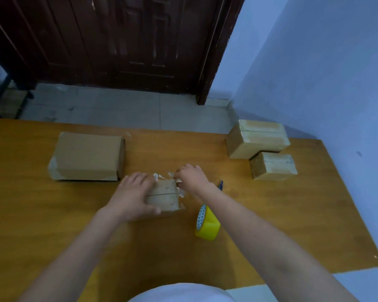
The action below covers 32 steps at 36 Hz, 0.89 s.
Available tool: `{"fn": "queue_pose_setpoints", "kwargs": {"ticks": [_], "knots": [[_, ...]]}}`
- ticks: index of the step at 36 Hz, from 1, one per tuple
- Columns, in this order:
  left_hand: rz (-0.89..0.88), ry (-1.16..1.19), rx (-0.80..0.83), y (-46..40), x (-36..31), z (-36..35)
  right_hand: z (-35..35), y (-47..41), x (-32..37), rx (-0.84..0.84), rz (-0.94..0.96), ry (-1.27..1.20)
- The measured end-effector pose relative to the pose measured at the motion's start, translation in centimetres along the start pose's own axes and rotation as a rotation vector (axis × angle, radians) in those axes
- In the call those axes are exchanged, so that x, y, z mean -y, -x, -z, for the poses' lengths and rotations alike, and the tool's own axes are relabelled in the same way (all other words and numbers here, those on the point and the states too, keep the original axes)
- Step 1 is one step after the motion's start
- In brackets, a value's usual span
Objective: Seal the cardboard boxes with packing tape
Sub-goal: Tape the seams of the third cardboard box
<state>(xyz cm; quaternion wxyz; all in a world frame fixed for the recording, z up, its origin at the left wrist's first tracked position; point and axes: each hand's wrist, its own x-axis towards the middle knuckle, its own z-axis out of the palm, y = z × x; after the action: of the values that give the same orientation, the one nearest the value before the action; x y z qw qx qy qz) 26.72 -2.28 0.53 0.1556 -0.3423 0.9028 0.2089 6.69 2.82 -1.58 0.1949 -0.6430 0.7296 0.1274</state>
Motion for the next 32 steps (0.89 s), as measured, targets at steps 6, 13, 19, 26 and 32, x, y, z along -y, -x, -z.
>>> {"fn": "queue_pose_setpoints", "kwargs": {"ticks": [6, 13, 19, 26, 32], "knots": [[-0.062, -0.184, 0.055, 0.0, 1.2, -1.3, 0.8, -0.3, 0.5, 0.011, -0.031, -0.003], [-0.090, -0.184, 0.014, -0.3, 1.6, -1.5, 0.7, 0.0, 1.2, 0.111, -0.182, -0.307], [-0.105, -0.197, -0.014, -0.2, 1.9, -2.1, 1.2, 1.4, 1.6, 0.273, -0.309, -0.696], [-0.108, -0.116, -0.016, -0.6, 2.1, -1.3, 0.5, 3.7, 0.7, 0.110, -0.355, -0.940], [-0.111, -0.014, 0.094, -2.2, 2.6, 0.7, -2.0, 5.5, 1.0, -0.223, -0.248, -0.715]]}}
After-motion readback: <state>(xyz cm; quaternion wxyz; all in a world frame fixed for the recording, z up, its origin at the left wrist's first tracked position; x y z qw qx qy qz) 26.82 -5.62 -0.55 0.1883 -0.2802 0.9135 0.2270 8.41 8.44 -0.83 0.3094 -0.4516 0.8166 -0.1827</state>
